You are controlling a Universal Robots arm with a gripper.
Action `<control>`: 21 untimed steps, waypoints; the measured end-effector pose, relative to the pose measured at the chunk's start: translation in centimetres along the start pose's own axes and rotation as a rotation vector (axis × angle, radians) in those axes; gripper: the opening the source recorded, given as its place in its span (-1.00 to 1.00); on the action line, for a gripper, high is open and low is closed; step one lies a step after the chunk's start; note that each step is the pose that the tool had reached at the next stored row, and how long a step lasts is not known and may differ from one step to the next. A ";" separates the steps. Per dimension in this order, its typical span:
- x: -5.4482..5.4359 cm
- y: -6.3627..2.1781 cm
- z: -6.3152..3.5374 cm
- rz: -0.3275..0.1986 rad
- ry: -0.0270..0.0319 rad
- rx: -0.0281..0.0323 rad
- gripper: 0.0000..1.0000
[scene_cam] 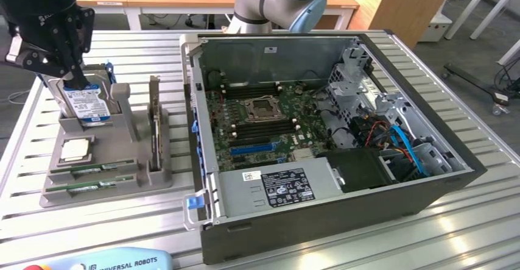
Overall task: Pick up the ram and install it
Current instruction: 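Pick up the ram and move it above insertion slot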
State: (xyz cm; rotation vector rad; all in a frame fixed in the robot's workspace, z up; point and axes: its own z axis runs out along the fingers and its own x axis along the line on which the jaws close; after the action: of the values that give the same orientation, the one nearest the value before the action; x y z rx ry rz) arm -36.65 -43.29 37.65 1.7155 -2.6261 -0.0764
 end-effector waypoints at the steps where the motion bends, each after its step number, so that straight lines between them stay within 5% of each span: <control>1: 0.0 0.00 0.00 -0.010 0.0005 -0.0003 -0.80; 21: 0.0 0.00 0.00 -0.230 0.0099 -0.0054 -0.80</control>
State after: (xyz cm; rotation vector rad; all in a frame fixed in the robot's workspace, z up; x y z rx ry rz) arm -36.65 -43.29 37.64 2.0021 -2.4075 -0.0751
